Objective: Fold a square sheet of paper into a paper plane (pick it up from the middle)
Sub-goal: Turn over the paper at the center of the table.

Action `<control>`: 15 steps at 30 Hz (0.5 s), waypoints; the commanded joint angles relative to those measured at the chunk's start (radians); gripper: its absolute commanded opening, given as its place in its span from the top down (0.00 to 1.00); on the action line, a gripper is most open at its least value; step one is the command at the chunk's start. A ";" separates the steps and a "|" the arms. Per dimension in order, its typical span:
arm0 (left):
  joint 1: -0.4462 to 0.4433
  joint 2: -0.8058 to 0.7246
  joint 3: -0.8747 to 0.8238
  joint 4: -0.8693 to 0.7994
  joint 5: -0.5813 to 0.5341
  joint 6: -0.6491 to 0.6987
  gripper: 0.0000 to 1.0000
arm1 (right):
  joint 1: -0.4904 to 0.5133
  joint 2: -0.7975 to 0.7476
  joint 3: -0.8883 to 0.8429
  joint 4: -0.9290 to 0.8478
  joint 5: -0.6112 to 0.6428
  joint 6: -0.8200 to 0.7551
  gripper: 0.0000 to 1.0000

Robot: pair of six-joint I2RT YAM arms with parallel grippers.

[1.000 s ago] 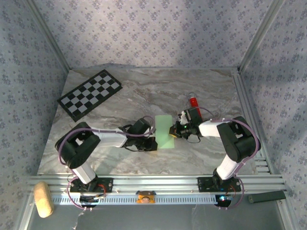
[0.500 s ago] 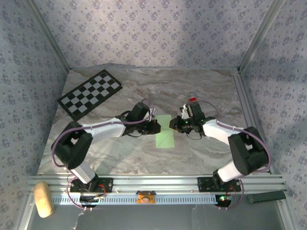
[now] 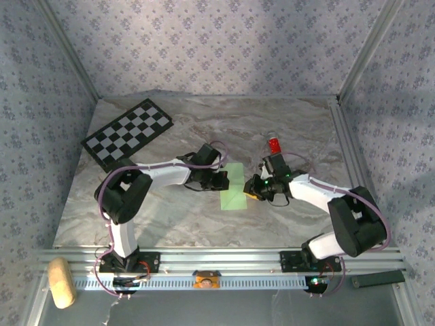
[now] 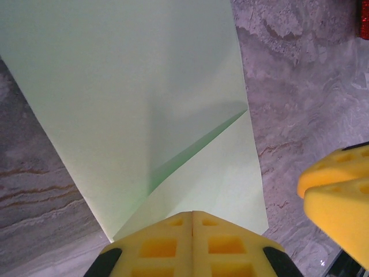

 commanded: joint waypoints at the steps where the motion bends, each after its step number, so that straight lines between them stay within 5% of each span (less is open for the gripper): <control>1: 0.000 0.009 -0.027 -0.011 -0.022 0.015 0.97 | 0.032 0.019 -0.004 -0.019 0.031 0.069 0.74; 15: -0.013 0.024 -0.122 0.090 -0.026 -0.038 0.98 | 0.088 0.054 0.012 -0.060 0.051 0.102 0.61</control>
